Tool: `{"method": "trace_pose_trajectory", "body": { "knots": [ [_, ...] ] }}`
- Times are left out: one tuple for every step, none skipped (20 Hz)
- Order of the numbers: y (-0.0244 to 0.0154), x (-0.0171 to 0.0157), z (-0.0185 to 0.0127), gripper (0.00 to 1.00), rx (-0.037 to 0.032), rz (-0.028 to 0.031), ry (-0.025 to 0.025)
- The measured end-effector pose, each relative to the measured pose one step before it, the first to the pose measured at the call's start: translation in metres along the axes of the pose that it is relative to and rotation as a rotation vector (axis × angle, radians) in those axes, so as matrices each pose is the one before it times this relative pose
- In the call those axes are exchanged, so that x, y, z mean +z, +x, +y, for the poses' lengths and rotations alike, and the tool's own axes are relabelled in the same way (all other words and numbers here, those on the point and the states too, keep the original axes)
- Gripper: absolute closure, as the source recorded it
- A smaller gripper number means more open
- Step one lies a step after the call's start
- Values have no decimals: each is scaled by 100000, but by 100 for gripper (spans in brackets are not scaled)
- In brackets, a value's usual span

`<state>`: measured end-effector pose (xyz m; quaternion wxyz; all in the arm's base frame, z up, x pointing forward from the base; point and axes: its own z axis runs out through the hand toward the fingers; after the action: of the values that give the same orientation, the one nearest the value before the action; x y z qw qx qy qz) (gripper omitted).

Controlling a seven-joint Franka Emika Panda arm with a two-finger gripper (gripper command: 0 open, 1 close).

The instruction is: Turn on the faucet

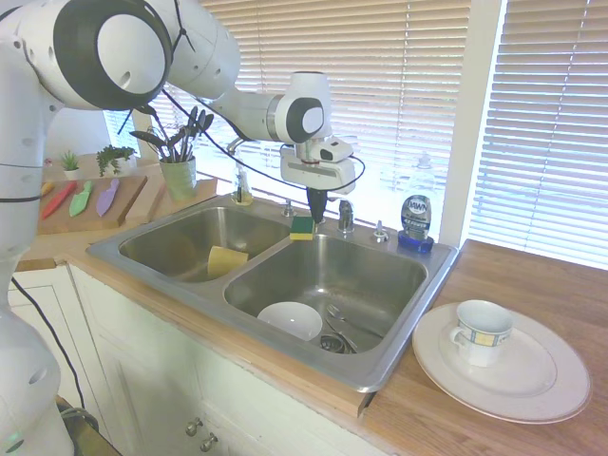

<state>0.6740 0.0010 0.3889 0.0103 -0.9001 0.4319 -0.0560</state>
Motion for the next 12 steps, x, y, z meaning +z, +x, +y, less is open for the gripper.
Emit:
{"method": "trace_pose_trajectory", "body": {
  "knots": [
    [208,84,-417,100,99,130,-27],
    [186,36,-376,100,125,247,181],
    [151,5,-260,100,228,333,268],
    [91,3,-180,100,365,329,203],
    [54,-11,-119,100,444,384,168],
    [48,-38,-68,100,455,390,249],
    [46,-62,-66,100,424,533,511],
    [55,-75,-70,100,391,561,610],
    [118,-135,-115,100,525,1046,1185],
    [148,-148,-115,100,543,1174,1209],
    [99,-105,-89,100,661,1047,789],
    [64,-99,-99,100,547,1046,621]
  ]
}}
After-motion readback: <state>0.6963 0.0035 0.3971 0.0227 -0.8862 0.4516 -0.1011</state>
